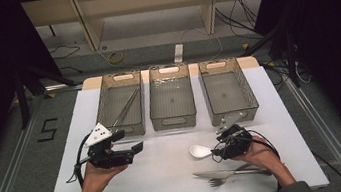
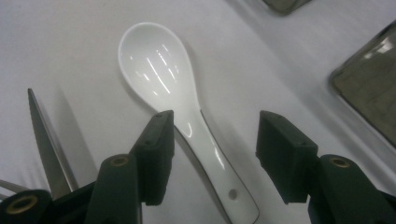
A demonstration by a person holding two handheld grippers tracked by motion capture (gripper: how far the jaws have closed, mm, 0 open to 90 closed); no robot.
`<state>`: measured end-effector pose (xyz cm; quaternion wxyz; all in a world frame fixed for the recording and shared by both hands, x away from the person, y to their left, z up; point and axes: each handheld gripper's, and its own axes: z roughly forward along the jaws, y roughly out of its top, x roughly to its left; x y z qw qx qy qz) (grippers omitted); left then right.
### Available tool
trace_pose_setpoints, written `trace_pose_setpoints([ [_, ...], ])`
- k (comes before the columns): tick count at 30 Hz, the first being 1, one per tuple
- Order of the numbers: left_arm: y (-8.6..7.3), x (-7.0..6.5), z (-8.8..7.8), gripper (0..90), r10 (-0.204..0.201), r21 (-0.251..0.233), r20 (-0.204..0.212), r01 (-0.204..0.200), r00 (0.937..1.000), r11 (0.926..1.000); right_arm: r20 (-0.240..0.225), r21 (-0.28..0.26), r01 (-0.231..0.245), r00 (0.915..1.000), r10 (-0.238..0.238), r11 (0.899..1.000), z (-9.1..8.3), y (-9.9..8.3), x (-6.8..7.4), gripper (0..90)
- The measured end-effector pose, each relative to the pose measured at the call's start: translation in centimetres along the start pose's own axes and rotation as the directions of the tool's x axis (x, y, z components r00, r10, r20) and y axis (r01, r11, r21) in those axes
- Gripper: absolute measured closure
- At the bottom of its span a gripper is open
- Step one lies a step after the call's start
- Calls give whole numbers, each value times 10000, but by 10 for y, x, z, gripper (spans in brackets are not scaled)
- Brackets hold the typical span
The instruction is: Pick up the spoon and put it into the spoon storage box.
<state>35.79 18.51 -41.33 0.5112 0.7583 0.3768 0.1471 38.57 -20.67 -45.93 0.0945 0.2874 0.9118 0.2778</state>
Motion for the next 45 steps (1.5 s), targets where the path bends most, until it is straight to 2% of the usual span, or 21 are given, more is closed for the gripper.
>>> trace_pose_setpoints([
  [4,0,0,1,160,-35,5,-17,35,10000,10000,43,305,89,9999,-90,9995,3,0,2,526],
  [8,0,0,1,160,-16,1,-2,16,10000,10000,99,613,88,9999,-94,9981,7,0,1,533],
  [11,0,0,0,160,-6,-21,-29,6,10000,10000,-41,722,25,10000,-22,9974,8,0,1,554],
  [17,0,1,-1,161,-56,-72,-46,55,10000,10000,-67,1005,273,9996,-267,9946,12,1,5,585],
  [26,1,1,-1,161,22,-74,-91,-23,10000,10000,-115,1109,340,9994,-329,9932,11,2,9,682],
  [31,1,0,0,161,51,-84,-92,-52,9999,10000,-230,1168,416,9990,-392,9923,11,3,10,766],
  [38,1,0,0,162,65,-90,-118,-66,9999,9999,-116,1277,285,9996,-273,9914,11,4,10,857],
  [45,1,1,-1,162,68,-127,-125,-69,9999,9999,-3,1226,364,9993,-366,9918,10,4,10,862],
])
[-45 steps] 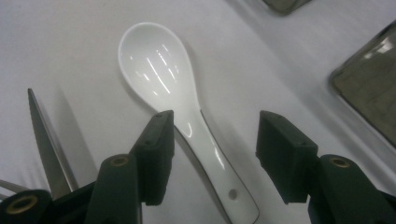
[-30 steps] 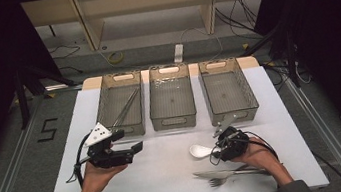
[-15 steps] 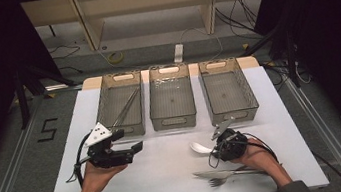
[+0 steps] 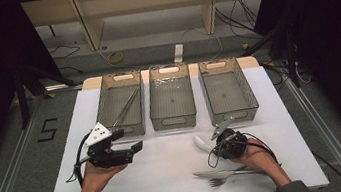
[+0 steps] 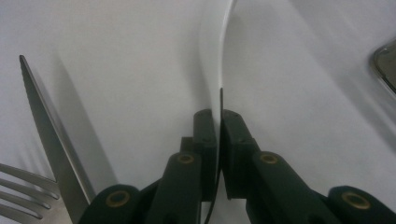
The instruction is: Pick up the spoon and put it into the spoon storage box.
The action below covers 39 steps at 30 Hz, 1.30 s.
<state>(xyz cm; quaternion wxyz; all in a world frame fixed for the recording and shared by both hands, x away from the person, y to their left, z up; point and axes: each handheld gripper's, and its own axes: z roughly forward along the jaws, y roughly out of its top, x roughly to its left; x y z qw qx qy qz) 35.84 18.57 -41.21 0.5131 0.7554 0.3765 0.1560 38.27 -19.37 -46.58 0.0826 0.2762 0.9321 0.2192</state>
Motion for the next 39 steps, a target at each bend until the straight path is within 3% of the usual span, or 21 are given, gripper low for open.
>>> trace_pose_setpoints([
  [13,0,-1,-1,162,-91,-188,104,93,9999,9998,88,-1115,-255,9996,266,9934,-18,6,-3,864],
  [25,0,0,-2,161,-297,-413,232,307,9993,9987,259,-1961,-352,9988,411,9800,-31,38,-13,863],
  [39,1,1,-4,161,-305,-608,149,313,9994,9977,632,-2245,-501,9958,658,9732,-36,72,-32,863],
])
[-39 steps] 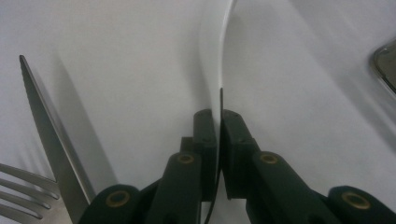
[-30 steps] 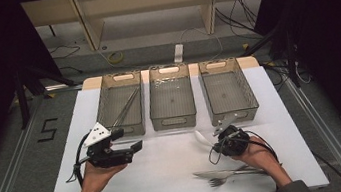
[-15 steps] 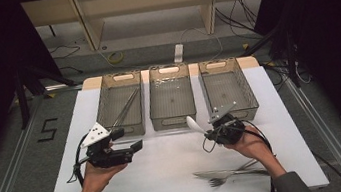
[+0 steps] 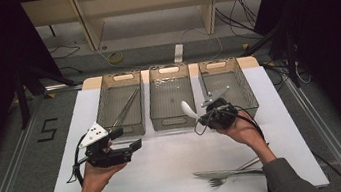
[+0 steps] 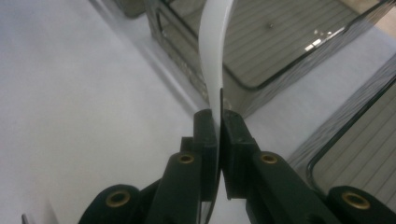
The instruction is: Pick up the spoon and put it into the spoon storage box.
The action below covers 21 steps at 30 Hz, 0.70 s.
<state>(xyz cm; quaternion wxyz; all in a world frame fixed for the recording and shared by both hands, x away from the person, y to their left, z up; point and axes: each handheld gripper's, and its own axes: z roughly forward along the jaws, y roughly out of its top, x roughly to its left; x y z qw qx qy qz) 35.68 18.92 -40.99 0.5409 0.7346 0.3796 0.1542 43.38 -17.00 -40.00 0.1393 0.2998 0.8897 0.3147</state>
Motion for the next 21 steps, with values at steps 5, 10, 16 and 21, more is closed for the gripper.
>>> trace_pose_setpoints([
  [5,0,0,0,161,15,-34,-34,-15,10000,10000,89,-129,71,9999,-70,9999,1,20,-4,863],
  [10,0,0,-2,161,24,-114,-64,-25,10000,9999,117,-161,-57,9999,59,9999,9,37,-10,862],
  [16,1,1,-2,162,-27,-211,-111,25,9999,9998,194,-214,-107,9998,111,9997,17,55,-15,863],
  [21,1,1,-3,161,-34,-286,-98,32,9999,9996,270,-209,-369,9989,374,9991,27,65,-21,863],
])
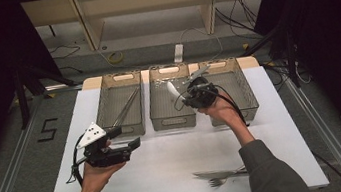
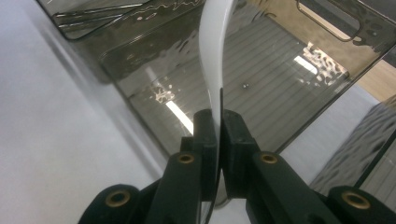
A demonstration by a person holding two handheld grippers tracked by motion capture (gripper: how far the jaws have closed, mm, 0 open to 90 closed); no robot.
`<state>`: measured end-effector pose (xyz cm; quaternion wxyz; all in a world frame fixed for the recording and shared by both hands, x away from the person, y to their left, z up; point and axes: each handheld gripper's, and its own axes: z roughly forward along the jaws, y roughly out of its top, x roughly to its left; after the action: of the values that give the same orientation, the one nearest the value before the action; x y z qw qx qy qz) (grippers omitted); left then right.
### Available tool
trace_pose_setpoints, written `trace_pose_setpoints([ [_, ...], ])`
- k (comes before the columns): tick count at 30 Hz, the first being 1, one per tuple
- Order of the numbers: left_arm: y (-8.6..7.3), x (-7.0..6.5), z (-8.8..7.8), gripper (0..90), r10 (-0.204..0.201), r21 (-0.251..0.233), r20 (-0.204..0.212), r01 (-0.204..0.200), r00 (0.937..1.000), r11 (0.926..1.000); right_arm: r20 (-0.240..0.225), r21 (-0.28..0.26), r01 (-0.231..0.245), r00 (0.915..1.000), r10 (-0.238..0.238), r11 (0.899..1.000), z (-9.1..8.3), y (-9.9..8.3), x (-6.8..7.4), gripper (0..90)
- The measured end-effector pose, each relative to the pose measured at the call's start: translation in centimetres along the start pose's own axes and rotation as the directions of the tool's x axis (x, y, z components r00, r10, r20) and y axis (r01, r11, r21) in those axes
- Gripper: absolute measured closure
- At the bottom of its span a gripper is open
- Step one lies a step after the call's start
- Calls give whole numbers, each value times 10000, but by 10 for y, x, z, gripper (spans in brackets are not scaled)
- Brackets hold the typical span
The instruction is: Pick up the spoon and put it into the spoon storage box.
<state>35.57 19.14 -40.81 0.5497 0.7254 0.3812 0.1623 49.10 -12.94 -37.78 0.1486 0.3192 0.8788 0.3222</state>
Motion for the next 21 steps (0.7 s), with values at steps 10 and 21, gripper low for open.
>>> trace_pose_setpoints([
  [10,0,0,0,162,-26,-95,4,26,10000,10000,274,60,-401,9988,399,9992,17,19,-7,862],
  [21,0,0,-2,161,-1,-215,-58,0,10000,9998,369,368,-657,9972,643,9972,36,26,-10,862],
])
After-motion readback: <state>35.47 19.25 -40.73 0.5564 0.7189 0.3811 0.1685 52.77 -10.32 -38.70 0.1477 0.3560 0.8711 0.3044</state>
